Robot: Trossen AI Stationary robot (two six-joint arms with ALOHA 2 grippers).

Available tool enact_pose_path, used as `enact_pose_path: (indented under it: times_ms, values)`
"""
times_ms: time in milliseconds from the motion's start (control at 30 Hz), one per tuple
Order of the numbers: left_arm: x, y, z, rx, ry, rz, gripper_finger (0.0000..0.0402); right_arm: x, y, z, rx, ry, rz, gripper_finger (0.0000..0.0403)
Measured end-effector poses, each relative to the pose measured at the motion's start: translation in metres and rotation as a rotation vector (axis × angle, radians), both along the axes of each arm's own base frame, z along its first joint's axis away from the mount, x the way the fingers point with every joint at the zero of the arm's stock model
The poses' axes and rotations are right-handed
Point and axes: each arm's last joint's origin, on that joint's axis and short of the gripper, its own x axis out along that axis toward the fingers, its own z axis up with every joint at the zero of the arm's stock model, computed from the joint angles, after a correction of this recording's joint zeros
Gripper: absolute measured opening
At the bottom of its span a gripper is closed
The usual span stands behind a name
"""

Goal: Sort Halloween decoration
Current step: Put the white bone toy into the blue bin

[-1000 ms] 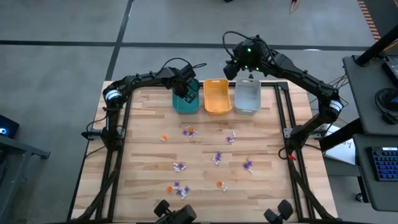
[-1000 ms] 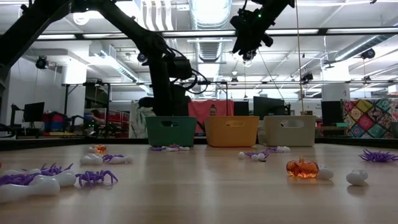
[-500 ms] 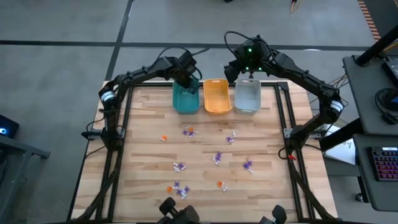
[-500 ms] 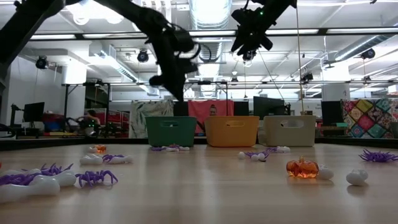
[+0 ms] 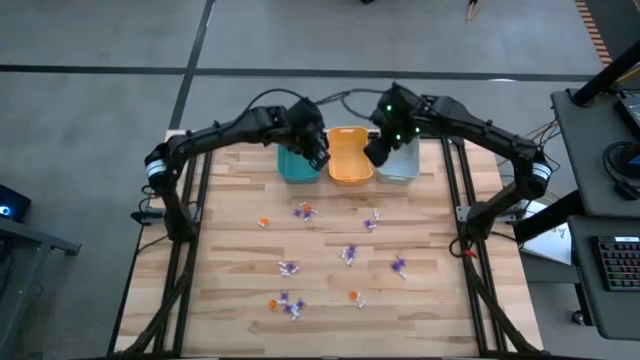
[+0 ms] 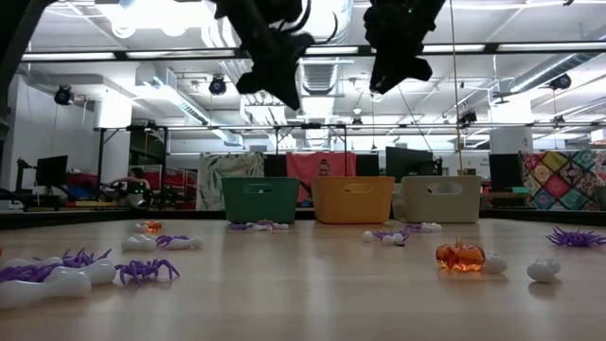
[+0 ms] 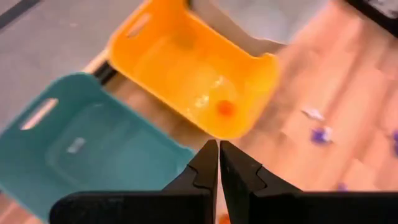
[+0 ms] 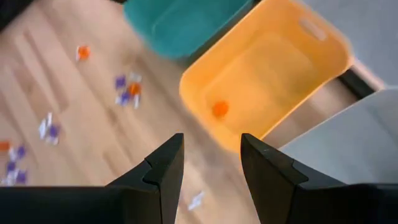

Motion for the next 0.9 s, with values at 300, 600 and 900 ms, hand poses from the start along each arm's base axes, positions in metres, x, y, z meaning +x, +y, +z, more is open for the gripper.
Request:
enact_pose_path:
  times_ms: [300,600,900]
  values:
    - [-0.008,-0.043,0.027,0.012,-0.052,-0.088,0.0000,0.015,0.043,-0.003,0.048,0.040,0.106,0.0132]
    - [-0.039,-0.053,0.031,0.076,-0.057,-0.132,0.0000,0.024,0.072,-0.006,0.144,0.043,0.043,0.0112]
    - [-0.086,-0.071,0.018,0.050,-0.212,-0.147,0.0000,0.036,0.092,-0.040,0.318,0.159,-0.166,0.0107]
